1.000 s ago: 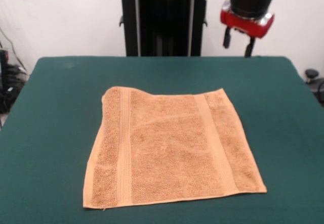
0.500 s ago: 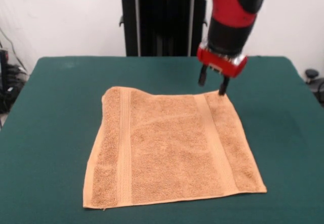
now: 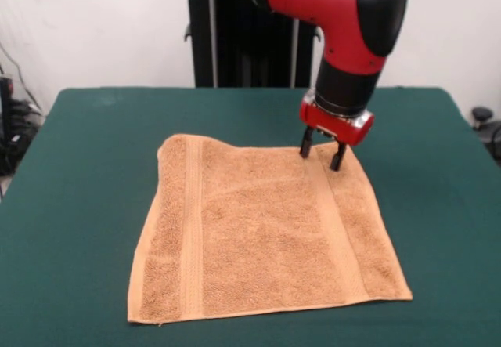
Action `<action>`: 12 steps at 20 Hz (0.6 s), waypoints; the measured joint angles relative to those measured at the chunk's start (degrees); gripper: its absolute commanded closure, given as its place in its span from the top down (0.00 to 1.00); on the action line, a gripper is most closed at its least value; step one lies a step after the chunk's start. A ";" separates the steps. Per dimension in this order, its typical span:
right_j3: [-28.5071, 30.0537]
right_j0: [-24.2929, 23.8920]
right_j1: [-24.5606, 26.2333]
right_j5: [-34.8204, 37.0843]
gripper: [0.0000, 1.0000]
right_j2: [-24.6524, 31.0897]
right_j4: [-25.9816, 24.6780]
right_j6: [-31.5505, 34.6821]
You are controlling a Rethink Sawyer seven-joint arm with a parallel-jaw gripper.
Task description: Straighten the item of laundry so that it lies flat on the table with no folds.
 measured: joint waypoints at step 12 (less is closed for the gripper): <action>-0.01 -0.92 -0.25 0.05 1.00 0.75 -0.99 0.00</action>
